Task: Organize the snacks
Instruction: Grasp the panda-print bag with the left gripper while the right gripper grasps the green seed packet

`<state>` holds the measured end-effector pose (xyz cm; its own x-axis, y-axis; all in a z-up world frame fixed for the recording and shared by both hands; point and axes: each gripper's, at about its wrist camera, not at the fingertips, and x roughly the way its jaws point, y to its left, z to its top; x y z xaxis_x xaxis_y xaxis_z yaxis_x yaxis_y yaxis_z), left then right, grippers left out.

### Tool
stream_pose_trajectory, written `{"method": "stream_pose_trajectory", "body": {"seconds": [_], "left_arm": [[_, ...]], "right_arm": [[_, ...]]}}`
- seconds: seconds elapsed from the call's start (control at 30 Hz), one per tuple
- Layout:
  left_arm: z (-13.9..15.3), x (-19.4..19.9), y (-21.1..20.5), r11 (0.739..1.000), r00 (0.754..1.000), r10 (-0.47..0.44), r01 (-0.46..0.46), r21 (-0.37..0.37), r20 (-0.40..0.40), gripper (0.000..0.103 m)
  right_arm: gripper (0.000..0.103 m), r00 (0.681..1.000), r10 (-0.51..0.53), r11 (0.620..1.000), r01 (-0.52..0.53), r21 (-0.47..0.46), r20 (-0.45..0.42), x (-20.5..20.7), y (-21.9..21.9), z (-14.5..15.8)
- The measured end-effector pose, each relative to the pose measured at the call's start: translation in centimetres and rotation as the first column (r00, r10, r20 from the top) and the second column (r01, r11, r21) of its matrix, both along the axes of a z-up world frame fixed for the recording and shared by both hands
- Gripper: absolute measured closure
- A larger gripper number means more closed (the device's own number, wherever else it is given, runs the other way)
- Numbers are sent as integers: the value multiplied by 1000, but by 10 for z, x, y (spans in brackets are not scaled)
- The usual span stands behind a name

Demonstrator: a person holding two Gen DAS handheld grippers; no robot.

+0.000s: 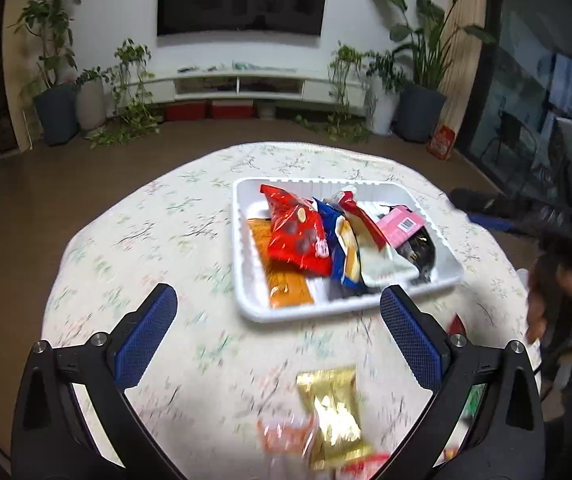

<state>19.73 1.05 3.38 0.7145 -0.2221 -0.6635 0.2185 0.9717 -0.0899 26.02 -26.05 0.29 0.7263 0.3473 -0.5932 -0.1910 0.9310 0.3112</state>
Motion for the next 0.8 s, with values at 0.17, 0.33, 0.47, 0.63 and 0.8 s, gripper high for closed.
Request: {"method": "stream_pose_trajectory", "body": {"seconds": [0.17,0.33,0.47,0.63,0.8], "left_arm": [[-11,-54,30,997,993,21,-30,-75,-117,0],[-26,-108,47,981,983,22,-57,-188,-184,1],[-34,-154,3,997,982,-54,42,-65,-184,1],[-38,-181,-55,987,974,-151,158,28,-167,1],[-44,-181,-82,979,971,-156,176,101,-179,1]], "right_arm": [[14,996,-32,999,30,17,82,-61,-25,28],[14,990,-78,996,73,41,117,-130,-41,29],[26,996,-86,996,86,-21,-2,-175,-37,-7],[27,990,-94,985,77,-155,-102,-194,-14,-35],[28,990,-73,963,39,-266,-117,-195,6,-51]]}}
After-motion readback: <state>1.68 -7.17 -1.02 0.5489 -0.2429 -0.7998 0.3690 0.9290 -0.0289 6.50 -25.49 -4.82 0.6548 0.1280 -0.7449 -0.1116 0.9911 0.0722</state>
